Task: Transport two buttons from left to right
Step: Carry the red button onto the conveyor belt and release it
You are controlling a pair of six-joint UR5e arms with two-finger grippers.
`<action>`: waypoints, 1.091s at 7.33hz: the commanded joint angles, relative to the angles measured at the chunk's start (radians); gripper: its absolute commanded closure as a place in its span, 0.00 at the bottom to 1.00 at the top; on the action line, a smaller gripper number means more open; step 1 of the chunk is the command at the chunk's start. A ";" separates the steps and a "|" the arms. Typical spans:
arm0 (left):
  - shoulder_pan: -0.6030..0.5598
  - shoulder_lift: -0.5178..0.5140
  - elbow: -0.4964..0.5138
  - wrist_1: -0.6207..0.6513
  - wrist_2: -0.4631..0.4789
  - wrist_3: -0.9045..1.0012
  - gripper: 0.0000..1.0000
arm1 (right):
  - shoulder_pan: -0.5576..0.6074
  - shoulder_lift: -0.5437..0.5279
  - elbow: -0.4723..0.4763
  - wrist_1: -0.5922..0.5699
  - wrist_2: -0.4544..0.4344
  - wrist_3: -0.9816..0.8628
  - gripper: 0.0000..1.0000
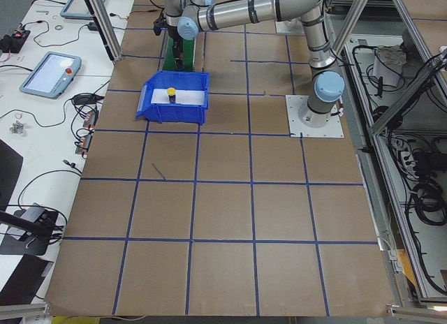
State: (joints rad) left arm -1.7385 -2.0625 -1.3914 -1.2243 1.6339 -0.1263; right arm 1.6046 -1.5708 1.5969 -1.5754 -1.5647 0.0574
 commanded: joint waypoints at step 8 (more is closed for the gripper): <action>0.290 0.087 -0.172 0.104 -0.092 0.327 0.00 | 0.000 0.005 0.001 0.000 -0.002 -0.002 0.00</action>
State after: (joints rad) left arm -1.4520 -1.9394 -1.5591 -1.1717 1.5420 0.1940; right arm 1.6045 -1.5672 1.5984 -1.5754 -1.5660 0.0561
